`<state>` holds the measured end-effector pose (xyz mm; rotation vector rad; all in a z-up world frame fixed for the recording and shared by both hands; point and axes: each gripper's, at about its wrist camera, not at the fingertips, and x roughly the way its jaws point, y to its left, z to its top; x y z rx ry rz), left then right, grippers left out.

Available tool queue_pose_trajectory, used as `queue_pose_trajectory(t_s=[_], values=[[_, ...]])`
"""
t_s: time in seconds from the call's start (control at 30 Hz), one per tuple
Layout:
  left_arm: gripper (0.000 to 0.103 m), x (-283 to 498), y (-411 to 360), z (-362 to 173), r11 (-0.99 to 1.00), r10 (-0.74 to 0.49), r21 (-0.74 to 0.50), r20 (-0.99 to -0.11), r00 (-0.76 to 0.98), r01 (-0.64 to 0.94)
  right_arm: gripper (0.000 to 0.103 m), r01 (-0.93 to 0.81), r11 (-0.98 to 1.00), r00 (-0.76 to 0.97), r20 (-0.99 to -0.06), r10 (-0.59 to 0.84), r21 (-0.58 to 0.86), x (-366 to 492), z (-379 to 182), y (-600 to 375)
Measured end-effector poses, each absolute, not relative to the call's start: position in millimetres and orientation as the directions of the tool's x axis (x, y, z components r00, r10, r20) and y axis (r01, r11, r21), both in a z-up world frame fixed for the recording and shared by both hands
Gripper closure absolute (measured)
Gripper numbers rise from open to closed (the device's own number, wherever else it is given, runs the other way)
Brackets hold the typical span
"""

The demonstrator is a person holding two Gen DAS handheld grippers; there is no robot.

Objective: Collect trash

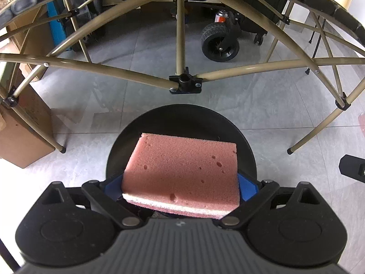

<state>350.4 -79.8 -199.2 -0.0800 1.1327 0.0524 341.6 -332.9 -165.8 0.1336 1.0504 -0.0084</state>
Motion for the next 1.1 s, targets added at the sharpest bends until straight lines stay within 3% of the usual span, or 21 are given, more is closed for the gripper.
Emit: queue_pose_trajectory(t_s=[1.1], values=[[0.0,355,-85,-211,0.998,0.032,0.011,-0.93,0.366,-0.058,0.0,0.16,0.979,0.457,-0.889,0.042,0.128,352,-193,-348]])
